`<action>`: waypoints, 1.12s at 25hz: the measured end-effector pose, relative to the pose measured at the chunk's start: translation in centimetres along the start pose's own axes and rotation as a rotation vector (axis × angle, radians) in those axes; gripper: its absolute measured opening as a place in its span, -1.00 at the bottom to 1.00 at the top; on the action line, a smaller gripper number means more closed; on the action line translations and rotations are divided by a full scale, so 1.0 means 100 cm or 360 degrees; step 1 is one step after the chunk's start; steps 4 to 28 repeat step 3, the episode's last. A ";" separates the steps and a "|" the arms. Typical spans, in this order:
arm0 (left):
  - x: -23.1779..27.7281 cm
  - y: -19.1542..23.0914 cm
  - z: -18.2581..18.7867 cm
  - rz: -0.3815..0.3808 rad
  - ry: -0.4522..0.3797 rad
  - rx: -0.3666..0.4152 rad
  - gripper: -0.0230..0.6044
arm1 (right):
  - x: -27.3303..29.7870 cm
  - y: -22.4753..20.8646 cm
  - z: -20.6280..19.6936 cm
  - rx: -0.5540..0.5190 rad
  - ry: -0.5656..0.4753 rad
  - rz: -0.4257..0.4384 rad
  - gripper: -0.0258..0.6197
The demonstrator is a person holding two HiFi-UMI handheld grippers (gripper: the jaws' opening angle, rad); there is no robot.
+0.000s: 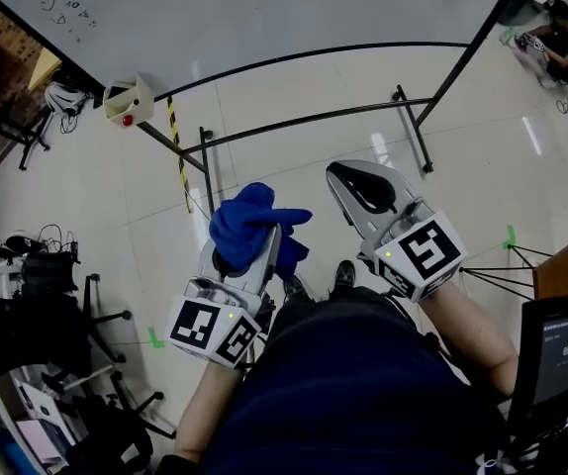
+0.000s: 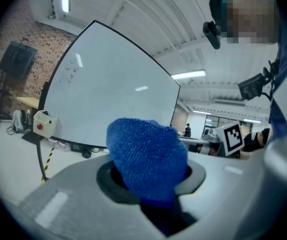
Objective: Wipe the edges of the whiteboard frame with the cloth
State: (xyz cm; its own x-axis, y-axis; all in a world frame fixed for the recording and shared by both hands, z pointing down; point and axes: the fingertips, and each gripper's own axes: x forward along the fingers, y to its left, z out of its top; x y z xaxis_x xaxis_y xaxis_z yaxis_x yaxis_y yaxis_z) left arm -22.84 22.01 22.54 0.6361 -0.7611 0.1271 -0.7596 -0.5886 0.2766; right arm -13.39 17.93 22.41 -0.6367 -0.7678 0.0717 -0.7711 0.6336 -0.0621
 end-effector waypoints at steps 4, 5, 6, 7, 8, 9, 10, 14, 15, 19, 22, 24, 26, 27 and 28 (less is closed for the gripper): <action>0.000 0.003 -0.002 -0.0022 -0.0004 0.0001 -0.52 | 0.002 0.003 -0.003 0.0015 0.0000 -0.0016 -0.85; 0.000 0.003 -0.002 -0.0022 -0.0004 0.0001 -0.52 | 0.002 0.003 -0.003 0.0015 0.0000 -0.0016 -0.85; 0.000 0.003 -0.002 -0.0022 -0.0004 0.0001 -0.52 | 0.002 0.003 -0.003 0.0015 0.0000 -0.0016 -0.85; 0.000 0.003 -0.002 -0.0022 -0.0004 0.0001 -0.52 | 0.002 0.003 -0.003 0.0015 0.0000 -0.0016 -0.85; 0.000 0.003 -0.002 -0.0022 -0.0004 0.0001 -0.52 | 0.002 0.003 -0.003 0.0015 0.0000 -0.0016 -0.85; 0.000 0.003 -0.002 -0.0022 -0.0004 0.0001 -0.52 | 0.002 0.003 -0.003 0.0015 0.0000 -0.0016 -0.85; 0.000 0.003 -0.002 -0.0022 -0.0004 0.0001 -0.52 | 0.002 0.003 -0.003 0.0015 0.0000 -0.0016 -0.85; 0.000 0.003 -0.002 -0.0022 -0.0004 0.0001 -0.52 | 0.002 0.003 -0.003 0.0015 0.0000 -0.0016 -0.85; 0.000 0.003 -0.002 -0.0022 -0.0004 0.0001 -0.52 | 0.002 0.003 -0.003 0.0015 0.0000 -0.0016 -0.85; 0.000 0.003 -0.002 -0.0022 -0.0004 0.0001 -0.52 | 0.002 0.003 -0.003 0.0015 0.0000 -0.0016 -0.85; 0.000 0.003 -0.002 -0.0022 -0.0004 0.0001 -0.52 | 0.002 0.003 -0.003 0.0015 0.0000 -0.0016 -0.85; 0.000 0.003 -0.002 -0.0022 -0.0004 0.0001 -0.52 | 0.002 0.003 -0.003 0.0015 0.0000 -0.0016 -0.85; 0.000 0.003 -0.002 -0.0022 -0.0004 0.0001 -0.52 | 0.002 0.003 -0.003 0.0015 0.0000 -0.0016 -0.85; 0.000 0.003 -0.002 -0.0022 -0.0004 0.0001 -0.52 | 0.002 0.003 -0.003 0.0015 0.0000 -0.0016 -0.85; 0.000 0.003 -0.002 -0.0022 -0.0004 0.0001 -0.52 | 0.002 0.003 -0.003 0.0015 0.0000 -0.0016 -0.85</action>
